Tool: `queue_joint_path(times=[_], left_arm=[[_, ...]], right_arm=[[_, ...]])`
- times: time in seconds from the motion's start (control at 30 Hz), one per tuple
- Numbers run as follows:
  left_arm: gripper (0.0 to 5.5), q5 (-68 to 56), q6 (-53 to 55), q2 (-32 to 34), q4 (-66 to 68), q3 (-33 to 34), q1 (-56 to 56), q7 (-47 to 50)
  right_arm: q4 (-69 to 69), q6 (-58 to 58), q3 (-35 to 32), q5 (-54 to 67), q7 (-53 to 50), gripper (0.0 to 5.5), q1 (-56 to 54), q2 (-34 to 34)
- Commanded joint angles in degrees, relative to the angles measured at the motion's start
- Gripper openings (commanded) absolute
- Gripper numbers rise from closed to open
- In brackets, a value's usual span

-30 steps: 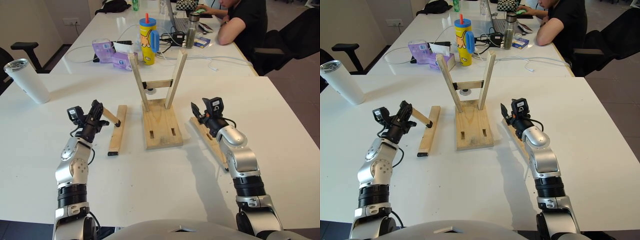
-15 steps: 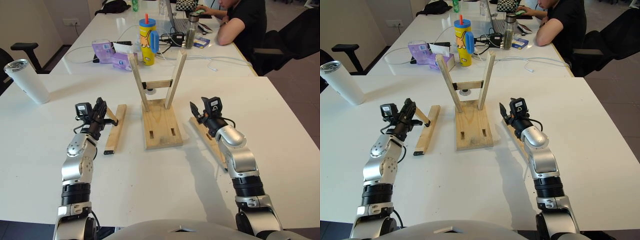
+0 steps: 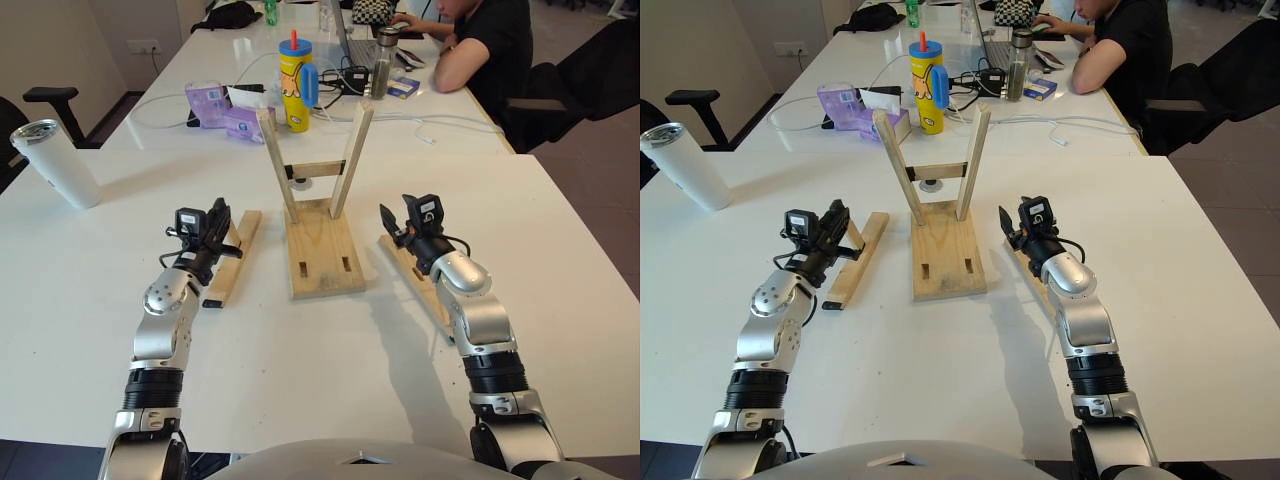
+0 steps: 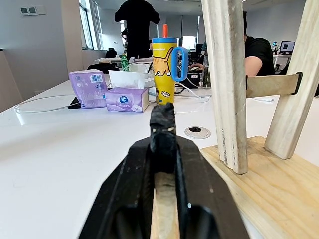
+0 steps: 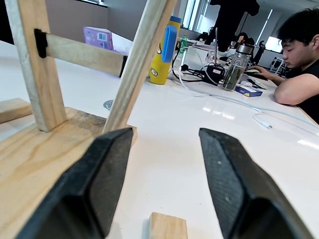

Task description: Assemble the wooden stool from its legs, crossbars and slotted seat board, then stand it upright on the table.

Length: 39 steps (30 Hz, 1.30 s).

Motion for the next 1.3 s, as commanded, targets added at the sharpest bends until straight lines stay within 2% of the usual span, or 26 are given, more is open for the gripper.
queue_joint_path(times=[0.03,0.2,0.5,0.67,0.83,0.93,1.17,1.3], left_arm=[[0.77,0.34,6.52,0.13,3.79,-0.22,4.48,-0.32],[1.34,-1.39,10.92,0.32,-4.17,1.6,1.61,1.27],[1.34,-4.11,16.83,1.88,-13.67,5.55,-7.57,2.99],[1.34,-8.03,19.41,2.83,-14.62,8.65,-16.06,3.15],[1.34,-10.82,19.9,3.92,-8.62,10.1,-28.51,1.8],[1.34,-10.35,19.56,4.1,-3.71,9.3,-32.15,0.76],[1.34,-2.01,18.25,-1.11,14.2,1.57,-20.78,2.04],[1.34,0.64,15.44,-3.13,23.32,-1.88,-14.56,-1.35]], right_arm=[[0.32,-0.56,-0.14,-0.02,0.19,2.46,-0.77,0.07],[0.42,-0.54,-0.2,-0.04,0.3,2.46,-0.85,0.05],[0.64,-0.71,-0.49,-0.09,0.15,2.46,-1.0,0.07],[0.86,-0.95,-0.49,-0.21,0.05,2.46,-1.08,0.25],[1.13,-1.22,-0.5,-0.26,0.02,2.46,-1.35,0.28],[1.26,-1.32,-0.81,-0.21,-0.06,2.46,-1.52,0.16],[1.76,-1.52,-1.01,-0.18,-0.64,2.46,-1.64,0.76],[1.59,-1.19,-1.16,0.07,-0.59,2.46,-1.67,0.69]])
